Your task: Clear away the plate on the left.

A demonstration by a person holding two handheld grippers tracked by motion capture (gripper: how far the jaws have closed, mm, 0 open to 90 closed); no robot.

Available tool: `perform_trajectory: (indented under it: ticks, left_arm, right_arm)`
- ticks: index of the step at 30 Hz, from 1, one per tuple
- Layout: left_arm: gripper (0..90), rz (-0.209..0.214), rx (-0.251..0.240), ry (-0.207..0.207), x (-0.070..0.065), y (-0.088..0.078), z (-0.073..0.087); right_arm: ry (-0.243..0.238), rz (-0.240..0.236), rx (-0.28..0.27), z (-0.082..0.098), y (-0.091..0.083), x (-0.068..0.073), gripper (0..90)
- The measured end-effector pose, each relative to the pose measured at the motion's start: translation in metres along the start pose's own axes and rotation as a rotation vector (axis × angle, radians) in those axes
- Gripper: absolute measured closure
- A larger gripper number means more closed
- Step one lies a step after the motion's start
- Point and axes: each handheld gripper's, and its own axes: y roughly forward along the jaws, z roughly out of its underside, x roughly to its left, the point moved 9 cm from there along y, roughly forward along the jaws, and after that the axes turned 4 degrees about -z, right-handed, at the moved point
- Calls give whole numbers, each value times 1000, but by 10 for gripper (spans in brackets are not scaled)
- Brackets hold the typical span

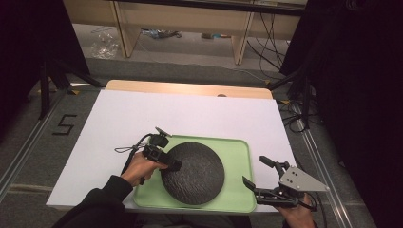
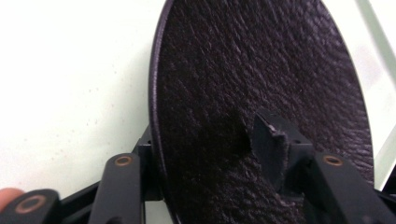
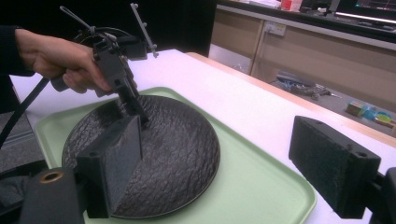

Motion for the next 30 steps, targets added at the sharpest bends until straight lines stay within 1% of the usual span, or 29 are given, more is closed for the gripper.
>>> perform_trajectory:
  ticks: [3,4,6,7,8,11,12,13,14,15,17,20,21,22,23,24,25,26,27,30]
  left_arm:
    - [490,-1,-3,6,-2,-1,0]
    - [490,2,-5,-1,-5,0,1]
    - [487,4,1,7,-7,1,2]
    - [485,2,4,15,-7,2,2]
    - [484,4,2,0,-8,3,2]
    - [481,-2,5,-1,-8,3,2]
    - [468,-24,9,10,-5,3,2]
    - [453,-53,25,35,-1,2,4]
    - [454,-88,31,49,2,2,5]
    - [450,-102,45,51,4,3,7]
    - [456,-97,38,48,5,2,8]
    - [451,-106,36,40,6,2,7]
    - [445,-113,39,43,7,1,7]
    - [443,-114,32,51,8,0,7]
    - [442,-112,30,43,8,-2,7]
    - [442,-112,16,35,8,-5,5]
    - [439,-119,1,45,10,-9,4]
    - [440,-129,-13,42,12,-14,3]
    - [443,-128,-21,47,13,-19,2]
    - [440,-126,-50,32,14,-26,1]
  right_arm:
    - [-1,-3,1,0,0,0,183]
    - [-1,-3,1,0,0,0,183]
    - [-3,-5,7,0,0,1,183]
    - [1,-4,0,0,0,1,183]
    - [-2,-3,1,0,1,1,183]
    - [-7,-10,5,0,0,1,183]
    - [-8,-11,2,0,0,1,183]
    - [-7,-10,5,0,0,1,183]
    - [-3,-11,8,1,0,2,183]
    - [-10,-7,-4,0,1,1,183]
    - [-9,-14,1,0,0,2,183]
    - [-11,-12,4,0,0,2,183]
    - [-10,-10,-2,-1,0,2,183]
    - [-9,-10,-2,-1,0,1,183]
    - [-10,-12,-10,-1,1,2,183]
    - [-10,-12,-10,-1,1,2,183]
    - [-10,-9,-2,0,0,1,183]
    - [-11,-13,1,0,0,2,183]
    - [-11,-13,1,0,0,1,183]
    - [-11,-11,-1,0,0,2,183]
